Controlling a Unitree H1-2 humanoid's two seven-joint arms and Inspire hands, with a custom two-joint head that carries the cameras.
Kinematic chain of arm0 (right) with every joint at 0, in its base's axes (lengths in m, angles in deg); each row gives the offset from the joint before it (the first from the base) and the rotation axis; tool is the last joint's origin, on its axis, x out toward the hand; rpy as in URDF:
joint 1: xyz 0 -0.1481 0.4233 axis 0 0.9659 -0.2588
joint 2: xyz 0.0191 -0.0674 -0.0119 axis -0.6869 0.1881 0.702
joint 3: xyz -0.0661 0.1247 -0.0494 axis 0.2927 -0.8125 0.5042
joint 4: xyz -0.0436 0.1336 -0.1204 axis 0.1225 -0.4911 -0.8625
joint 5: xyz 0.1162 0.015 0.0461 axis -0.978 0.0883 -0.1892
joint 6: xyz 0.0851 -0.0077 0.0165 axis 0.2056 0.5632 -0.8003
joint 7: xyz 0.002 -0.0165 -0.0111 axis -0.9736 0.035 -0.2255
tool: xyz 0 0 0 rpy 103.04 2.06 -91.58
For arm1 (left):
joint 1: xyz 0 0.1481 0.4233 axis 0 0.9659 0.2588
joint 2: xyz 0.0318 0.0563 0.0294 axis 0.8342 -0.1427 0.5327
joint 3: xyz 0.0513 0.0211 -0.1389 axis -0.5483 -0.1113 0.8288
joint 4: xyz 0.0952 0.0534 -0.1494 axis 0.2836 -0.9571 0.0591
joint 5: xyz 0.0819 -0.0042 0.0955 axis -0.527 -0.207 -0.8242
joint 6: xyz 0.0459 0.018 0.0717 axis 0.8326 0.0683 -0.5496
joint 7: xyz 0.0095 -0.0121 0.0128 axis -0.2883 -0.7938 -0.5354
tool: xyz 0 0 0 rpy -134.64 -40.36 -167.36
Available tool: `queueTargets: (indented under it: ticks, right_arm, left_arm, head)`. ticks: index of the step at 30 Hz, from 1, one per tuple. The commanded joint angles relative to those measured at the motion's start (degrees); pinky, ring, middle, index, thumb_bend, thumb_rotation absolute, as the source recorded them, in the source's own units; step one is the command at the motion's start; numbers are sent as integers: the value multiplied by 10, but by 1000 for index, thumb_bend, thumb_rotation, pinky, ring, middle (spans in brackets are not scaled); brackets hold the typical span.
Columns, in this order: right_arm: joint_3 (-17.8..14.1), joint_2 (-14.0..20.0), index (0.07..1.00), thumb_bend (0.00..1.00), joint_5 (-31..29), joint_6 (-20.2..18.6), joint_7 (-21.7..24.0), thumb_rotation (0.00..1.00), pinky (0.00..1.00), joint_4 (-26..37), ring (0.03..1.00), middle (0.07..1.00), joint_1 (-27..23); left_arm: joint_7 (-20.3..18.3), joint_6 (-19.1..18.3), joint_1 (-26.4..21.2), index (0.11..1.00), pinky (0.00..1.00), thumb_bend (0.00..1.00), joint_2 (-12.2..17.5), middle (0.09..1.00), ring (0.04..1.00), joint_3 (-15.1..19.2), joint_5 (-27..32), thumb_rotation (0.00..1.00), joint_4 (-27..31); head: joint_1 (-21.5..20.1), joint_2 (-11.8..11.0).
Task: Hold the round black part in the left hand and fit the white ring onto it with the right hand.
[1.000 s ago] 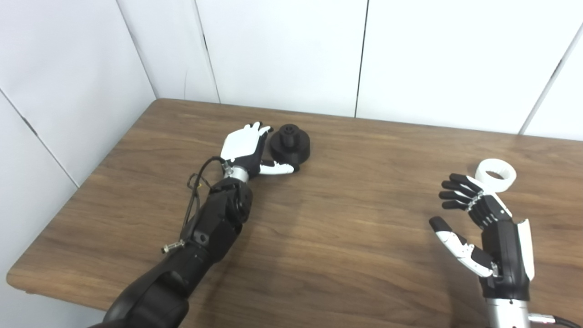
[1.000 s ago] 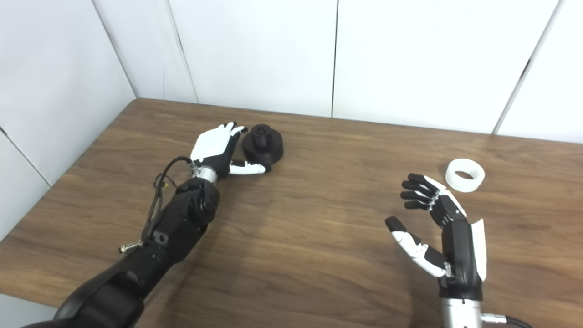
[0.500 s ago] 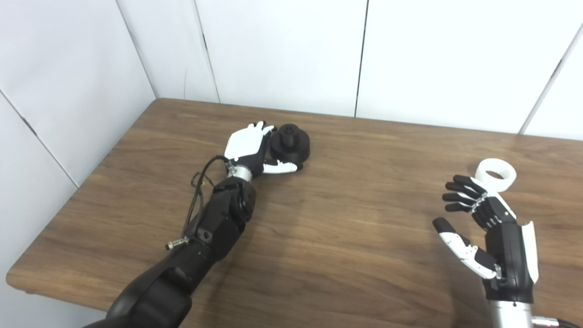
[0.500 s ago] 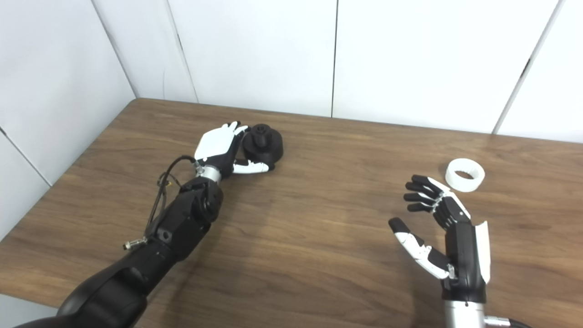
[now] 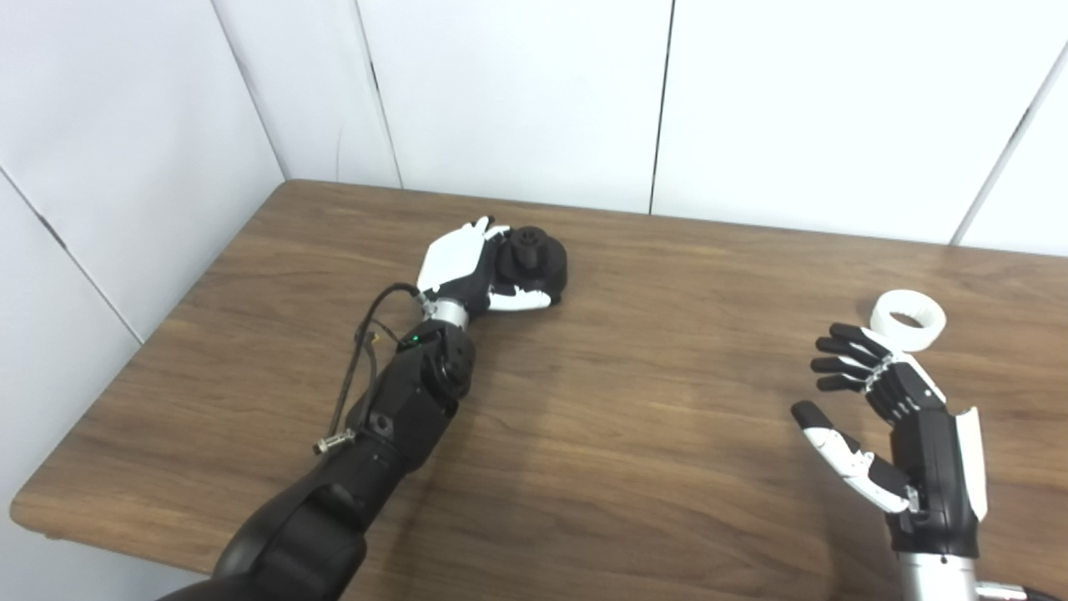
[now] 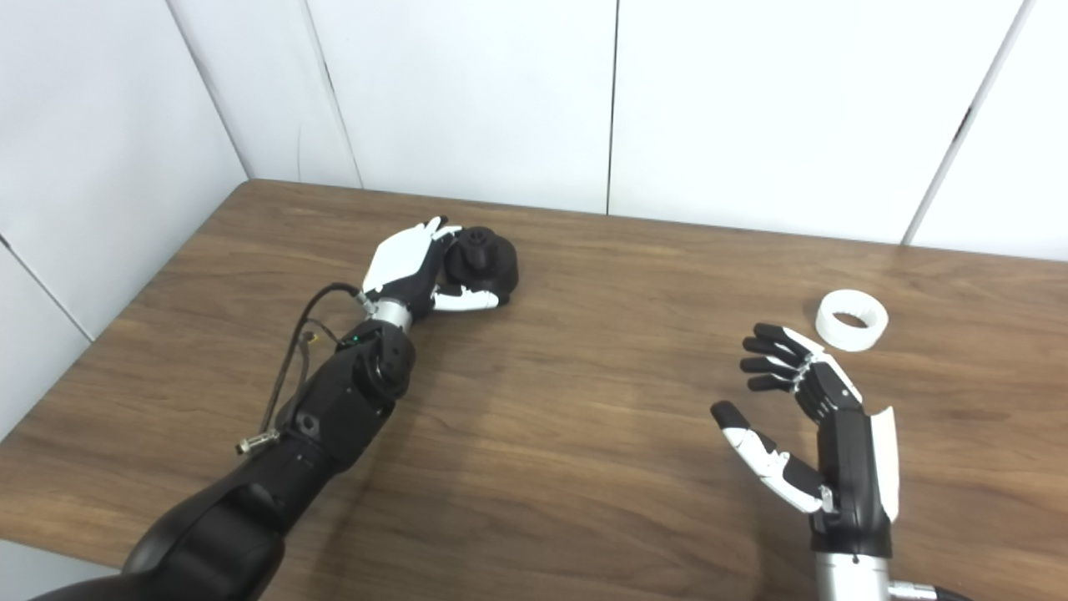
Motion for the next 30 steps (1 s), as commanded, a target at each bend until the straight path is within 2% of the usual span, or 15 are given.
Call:
queueTargets:
  ticks: [1, 5, 7, 14, 17, 25, 30]
  right_arm:
    - [-6, 4, 737, 610, 4, -2, -4, 278, 564, -6, 644, 704, 37]
    - [-7, 4, 736, 607, 4, -7, -4, 270, 571, -2, 647, 705, 39]
    - [-7, 5, 734, 606, 0, -6, -2, 256, 568, -2, 645, 702, 39]
    - [-7, 3, 730, 611, 2, -12, -3, 271, 567, 1, 645, 702, 39]
    - [-7, 3, 730, 614, -1, -17, -2, 270, 567, 3, 646, 701, 40]
    - [-6, 3, 728, 617, 1, -15, -3, 279, 553, -1, 637, 702, 36]
    - [-6, 2, 729, 619, 0, -21, -2, 282, 552, 3, 637, 702, 34]
  left_arm:
    - [7, 28, -26, 793, 871, 959, -6, 972, 980, 6, 21, 454, -15]
    - [27, 48, -29, 761, 889, 932, -10, 959, 974, 10, 30, 427, -38]
    - [40, 57, -29, 723, 904, 907, -12, 947, 967, 13, 34, 376, -46]
    - [74, 67, -20, 685, 968, 824, -19, 972, 985, 24, 47, 264, -46]
    - [78, 72, -18, 673, 997, 807, -20, 973, 993, 26, 51, 254, -47]
    - [76, 72, -13, 645, 1000, 796, -19, 950, 977, 23, 54, 243, -41]
    - [72, 73, -2, 619, 973, 832, -19, 934, 953, 18, 49, 243, -24]
  head:
    - [1, 0]
    - [1, 1]
    - [2, 2]
    - [4, 4]
    - [4, 4]
    - [4, 4]
    - [4, 4]
